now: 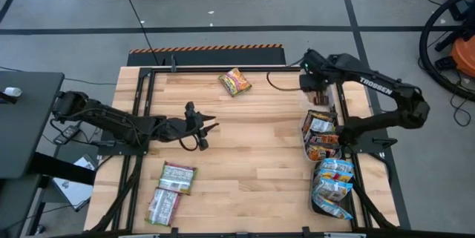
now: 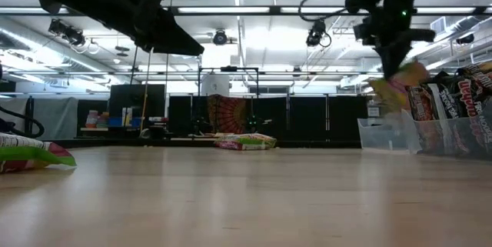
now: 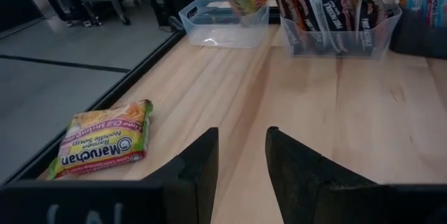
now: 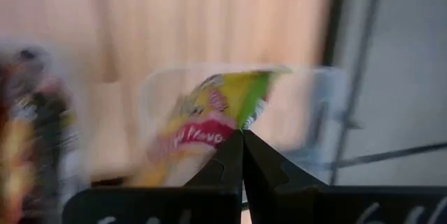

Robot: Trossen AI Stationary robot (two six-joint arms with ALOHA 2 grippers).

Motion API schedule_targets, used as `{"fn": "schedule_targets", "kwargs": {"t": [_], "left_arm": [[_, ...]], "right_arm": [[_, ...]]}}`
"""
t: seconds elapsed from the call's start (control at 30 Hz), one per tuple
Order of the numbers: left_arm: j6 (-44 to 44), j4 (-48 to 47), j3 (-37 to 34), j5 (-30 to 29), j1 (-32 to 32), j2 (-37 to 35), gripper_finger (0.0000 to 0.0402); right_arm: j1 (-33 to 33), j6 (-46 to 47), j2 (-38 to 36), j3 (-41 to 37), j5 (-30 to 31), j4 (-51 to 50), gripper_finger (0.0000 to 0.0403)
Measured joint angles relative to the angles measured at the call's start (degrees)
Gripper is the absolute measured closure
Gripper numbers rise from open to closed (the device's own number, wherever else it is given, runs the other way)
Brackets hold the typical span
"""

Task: Sort Maruchan noodles
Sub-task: Put the green noodle pack into the top transparent bin

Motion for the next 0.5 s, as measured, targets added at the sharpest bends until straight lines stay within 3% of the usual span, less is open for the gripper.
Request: {"fn": "schedule_targets", "kwargs": {"t": [0.27, 0.5], "left_arm": [[-0.1, 0.0, 0.0, 0.0, 1.1, 0.0, 0.0276], [0.0, 1.8, 0.0, 0.0, 1.9, 0.0, 0.0276]], "right_arm": [[2.6, -0.9, -2.2, -4.9, -2.0, 2.1, 0.0398], [3.4, -6.7, -2.4, -7.1, -6.8, 14.8, 0.0398]]}}
